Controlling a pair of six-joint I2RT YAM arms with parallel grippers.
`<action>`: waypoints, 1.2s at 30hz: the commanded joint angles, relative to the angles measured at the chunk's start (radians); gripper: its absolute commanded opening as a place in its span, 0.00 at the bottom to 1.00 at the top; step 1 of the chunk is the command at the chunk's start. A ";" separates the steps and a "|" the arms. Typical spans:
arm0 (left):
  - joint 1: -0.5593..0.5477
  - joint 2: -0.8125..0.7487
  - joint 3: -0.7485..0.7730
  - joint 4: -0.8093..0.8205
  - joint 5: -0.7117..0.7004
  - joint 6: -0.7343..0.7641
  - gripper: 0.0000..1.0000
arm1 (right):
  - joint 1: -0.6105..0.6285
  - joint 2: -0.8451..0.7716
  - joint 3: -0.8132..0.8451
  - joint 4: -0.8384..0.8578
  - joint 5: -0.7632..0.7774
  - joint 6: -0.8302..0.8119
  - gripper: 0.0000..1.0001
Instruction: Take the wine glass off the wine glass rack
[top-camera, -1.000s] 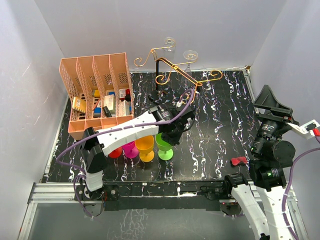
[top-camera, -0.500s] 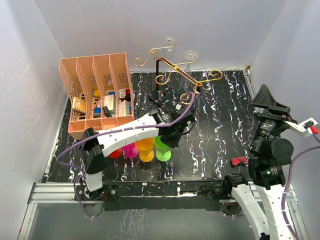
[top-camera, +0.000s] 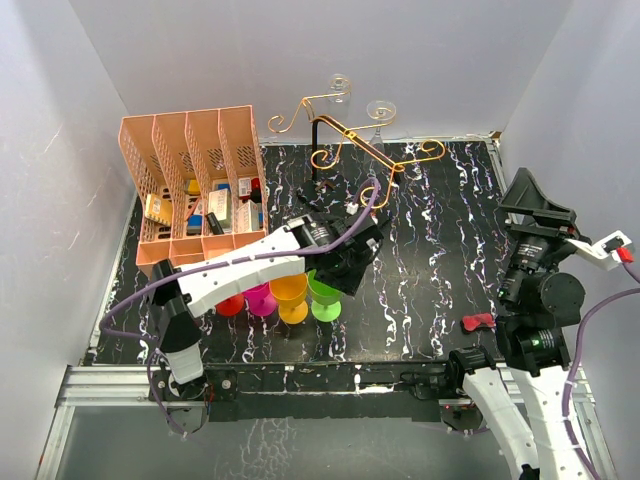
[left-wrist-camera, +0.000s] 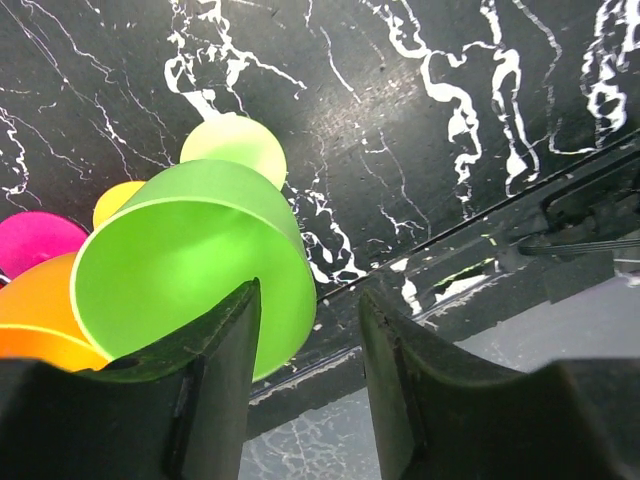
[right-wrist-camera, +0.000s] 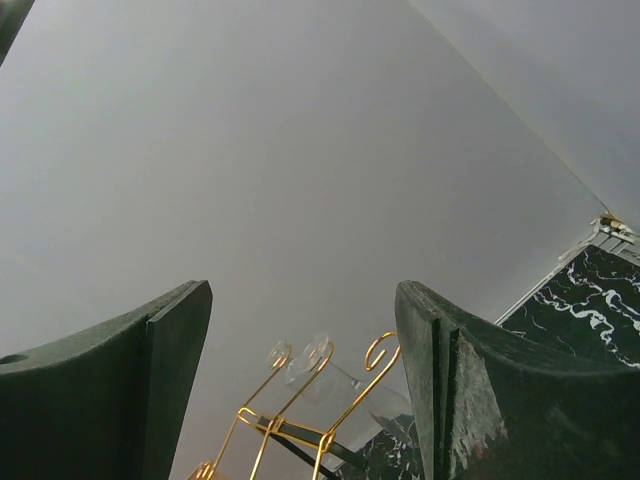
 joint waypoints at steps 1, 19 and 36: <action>-0.006 -0.109 0.023 0.034 -0.002 0.032 0.46 | 0.008 0.024 0.018 0.002 -0.020 0.008 0.79; 0.228 -0.490 -0.050 0.574 -0.113 0.294 0.97 | 0.007 0.186 0.150 -0.112 -0.259 0.097 0.76; 0.597 -0.534 -0.387 0.930 0.004 0.419 0.97 | 0.007 0.736 0.563 -0.188 -0.652 0.010 0.78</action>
